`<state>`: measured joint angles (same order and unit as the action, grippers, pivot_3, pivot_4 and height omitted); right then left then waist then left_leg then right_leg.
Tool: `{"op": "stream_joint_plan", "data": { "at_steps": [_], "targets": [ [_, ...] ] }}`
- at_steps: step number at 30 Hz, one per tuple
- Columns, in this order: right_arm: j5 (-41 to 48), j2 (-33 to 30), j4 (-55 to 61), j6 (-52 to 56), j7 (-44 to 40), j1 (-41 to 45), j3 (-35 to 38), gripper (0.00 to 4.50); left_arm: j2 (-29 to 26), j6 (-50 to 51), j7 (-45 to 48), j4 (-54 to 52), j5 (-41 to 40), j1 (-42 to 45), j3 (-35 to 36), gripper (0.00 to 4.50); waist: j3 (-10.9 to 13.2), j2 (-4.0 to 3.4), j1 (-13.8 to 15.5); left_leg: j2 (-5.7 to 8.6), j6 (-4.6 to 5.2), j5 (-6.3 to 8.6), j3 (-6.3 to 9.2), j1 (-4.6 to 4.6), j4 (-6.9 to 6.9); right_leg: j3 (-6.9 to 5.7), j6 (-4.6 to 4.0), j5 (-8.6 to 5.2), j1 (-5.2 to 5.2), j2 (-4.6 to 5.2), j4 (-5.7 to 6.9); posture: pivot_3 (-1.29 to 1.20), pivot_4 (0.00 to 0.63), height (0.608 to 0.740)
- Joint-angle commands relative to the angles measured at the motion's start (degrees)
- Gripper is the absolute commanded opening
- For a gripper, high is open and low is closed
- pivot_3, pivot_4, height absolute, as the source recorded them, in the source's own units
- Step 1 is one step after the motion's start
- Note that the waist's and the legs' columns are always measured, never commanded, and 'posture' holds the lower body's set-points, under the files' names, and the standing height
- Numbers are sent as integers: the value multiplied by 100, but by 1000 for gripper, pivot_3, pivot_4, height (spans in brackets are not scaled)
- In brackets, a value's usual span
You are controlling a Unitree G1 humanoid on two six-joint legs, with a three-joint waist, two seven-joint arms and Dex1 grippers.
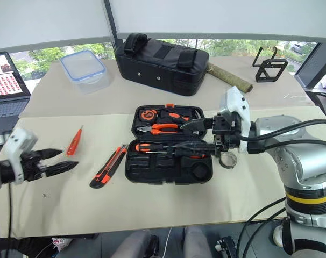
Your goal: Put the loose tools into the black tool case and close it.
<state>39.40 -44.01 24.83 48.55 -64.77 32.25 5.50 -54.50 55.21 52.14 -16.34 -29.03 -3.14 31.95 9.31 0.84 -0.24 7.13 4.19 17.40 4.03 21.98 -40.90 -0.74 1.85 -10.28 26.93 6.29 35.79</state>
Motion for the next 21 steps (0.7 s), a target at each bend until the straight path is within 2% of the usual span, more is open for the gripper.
{"op": "stream_joint_plan", "data": {
  "at_steps": [1, 5, 9, 17, 21],
  "targets": [
    [284, -66, 360, 10, 192, -51, 177, 4430, -197, 296, -224, -314, -12, -164, 388, 4500, 0, 0, 73, 1, -1, 1, 0, -2, -1, -1, 0, 0, -3, 0, 0, 0, 150, 715],
    [329, 8, 412, -97, 391, -106, 65, 4430, -459, 1056, -922, 326, 100, 1170, -514, 4500, 2, 8, 223, 4, -26, 11, 10, -20, -4, -5, -2, 1, -33, -7, 1, 0, 150, 715],
    [258, 159, 494, -256, 673, -137, -31, 4430, -446, 1557, -1160, 1524, 439, 3031, -2034, 4500, -2, 16, 266, 11, -26, 9, 11, -57, -4, -17, -2, 2, -66, -11, 6, 0, 150, 715],
    [373, 292, 917, -314, 1140, -458, -75, 4430, 58, 902, -917, 4081, 1505, 5192, -4043, 4500, -3, 20, 76, 8, 1, -6, 5, -57, 2, -11, 0, 3, -54, -13, 28, 0, 150, 715],
    [451, 290, 1093, -298, 1313, -636, -9, 4430, 490, 384, -696, 5315, 1894, 5803, -4461, 4500, -3, 21, 53, 9, 1, -6, 3, -54, 1, -10, 1, 3, -53, -15, 23, 0, 150, 715]
  ]
}}
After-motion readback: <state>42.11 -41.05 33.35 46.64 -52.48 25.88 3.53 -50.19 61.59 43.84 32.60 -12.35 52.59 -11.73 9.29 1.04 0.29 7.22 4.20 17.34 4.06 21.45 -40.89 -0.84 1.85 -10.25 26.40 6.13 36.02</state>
